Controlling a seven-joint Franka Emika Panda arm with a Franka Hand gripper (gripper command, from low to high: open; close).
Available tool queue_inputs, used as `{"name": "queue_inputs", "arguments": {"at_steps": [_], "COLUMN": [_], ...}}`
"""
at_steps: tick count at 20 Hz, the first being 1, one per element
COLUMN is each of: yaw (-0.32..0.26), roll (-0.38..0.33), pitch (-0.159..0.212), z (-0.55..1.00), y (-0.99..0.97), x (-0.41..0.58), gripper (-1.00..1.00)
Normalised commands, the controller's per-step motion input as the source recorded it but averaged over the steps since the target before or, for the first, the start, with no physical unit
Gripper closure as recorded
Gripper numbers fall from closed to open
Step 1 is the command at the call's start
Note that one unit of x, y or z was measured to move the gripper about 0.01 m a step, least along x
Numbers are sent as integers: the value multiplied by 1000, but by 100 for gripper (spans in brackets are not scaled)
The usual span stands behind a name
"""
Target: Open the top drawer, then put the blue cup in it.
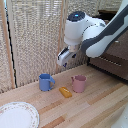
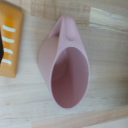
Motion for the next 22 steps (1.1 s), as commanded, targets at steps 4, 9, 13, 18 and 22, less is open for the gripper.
{"name": "queue_inputs", "arguments": {"at_steps": [4, 9, 13, 18, 22], "yaw": [-185, -189, -181, -164, -153], "roll": [225, 222, 195, 177, 161], "pitch": [116, 117, 117, 124, 133], "z": [279, 285, 355, 402, 446], "y": [286, 274, 281, 306, 296], "x": [337, 326, 379, 443, 472], "gripper": [-100, -100, -100, -100, -100]}}
